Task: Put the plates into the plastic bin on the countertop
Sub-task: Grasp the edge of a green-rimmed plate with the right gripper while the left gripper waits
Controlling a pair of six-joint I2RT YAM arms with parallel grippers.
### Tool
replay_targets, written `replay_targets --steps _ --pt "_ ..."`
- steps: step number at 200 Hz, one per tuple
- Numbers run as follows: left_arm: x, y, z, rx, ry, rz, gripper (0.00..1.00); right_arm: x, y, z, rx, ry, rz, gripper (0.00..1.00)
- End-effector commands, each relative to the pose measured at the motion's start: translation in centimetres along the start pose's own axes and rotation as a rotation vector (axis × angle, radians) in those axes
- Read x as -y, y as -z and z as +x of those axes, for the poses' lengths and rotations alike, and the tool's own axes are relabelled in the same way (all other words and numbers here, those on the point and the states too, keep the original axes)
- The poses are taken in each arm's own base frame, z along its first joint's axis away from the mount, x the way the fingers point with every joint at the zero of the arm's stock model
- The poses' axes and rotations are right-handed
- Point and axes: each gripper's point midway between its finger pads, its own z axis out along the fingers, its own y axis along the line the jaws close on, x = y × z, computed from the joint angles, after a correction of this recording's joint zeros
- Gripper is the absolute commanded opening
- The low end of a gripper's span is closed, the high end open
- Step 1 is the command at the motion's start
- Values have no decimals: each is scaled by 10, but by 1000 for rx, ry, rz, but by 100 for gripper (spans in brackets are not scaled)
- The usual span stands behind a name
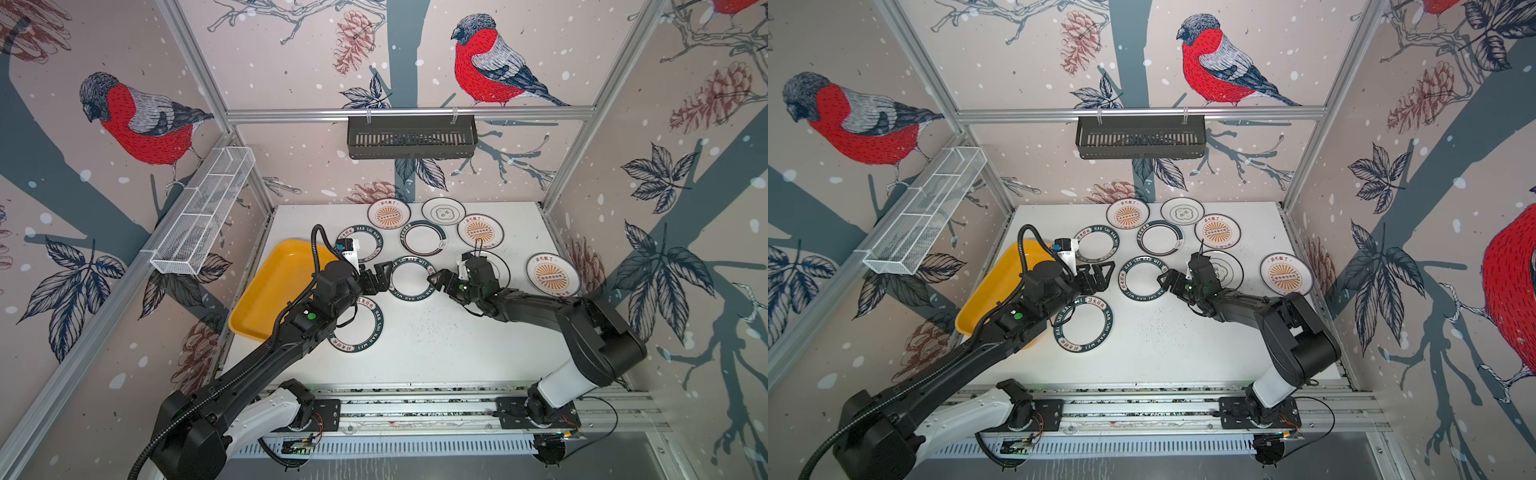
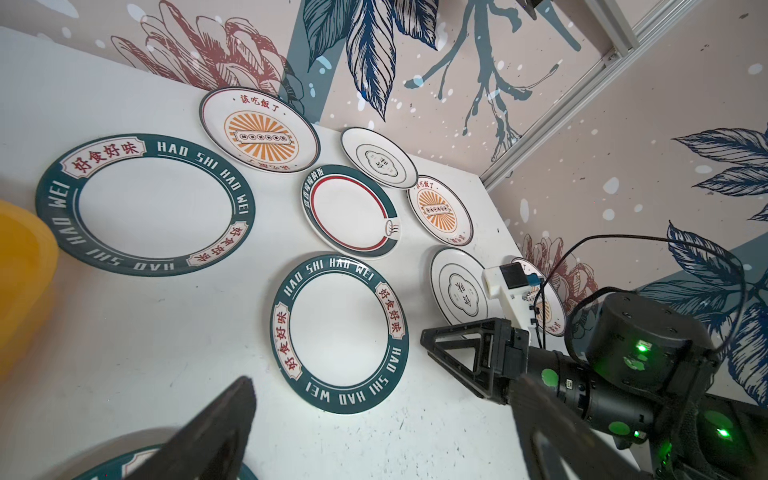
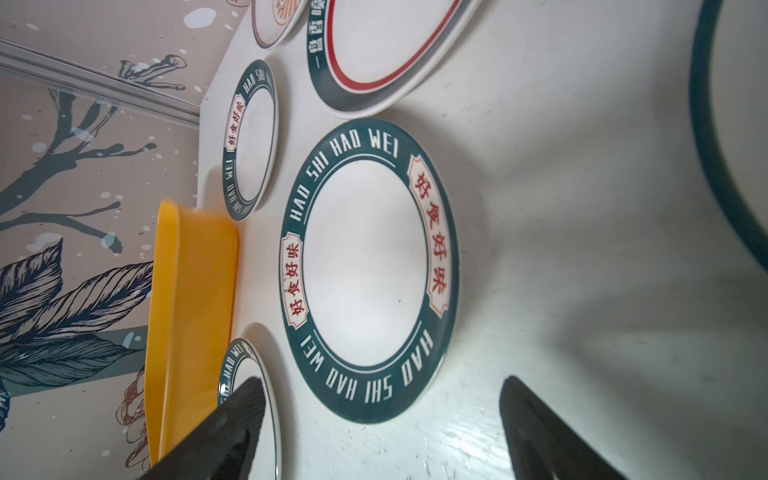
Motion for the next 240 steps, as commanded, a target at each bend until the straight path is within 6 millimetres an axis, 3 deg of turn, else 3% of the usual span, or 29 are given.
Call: replay_targets --steps 1,77,119,187,240 --pt "0 3 -5 18 -3 1 96 -6 -8 0 -18 -14 -38 83" --pt "3 -2 -5 -3 -7 18 96 1 -24 8 -57 -49 -48 65" --pt "5 -4 -5 -11 -7 24 96 8 -33 10 -67 -77 -37 49" --pt "2 -7 -2 -23 0 18 96 18 -31 7 -44 -115 -12 14" --pt "-2 -9 -1 -32 2 9 96 14 -26 3 -31 -127 -27 4"
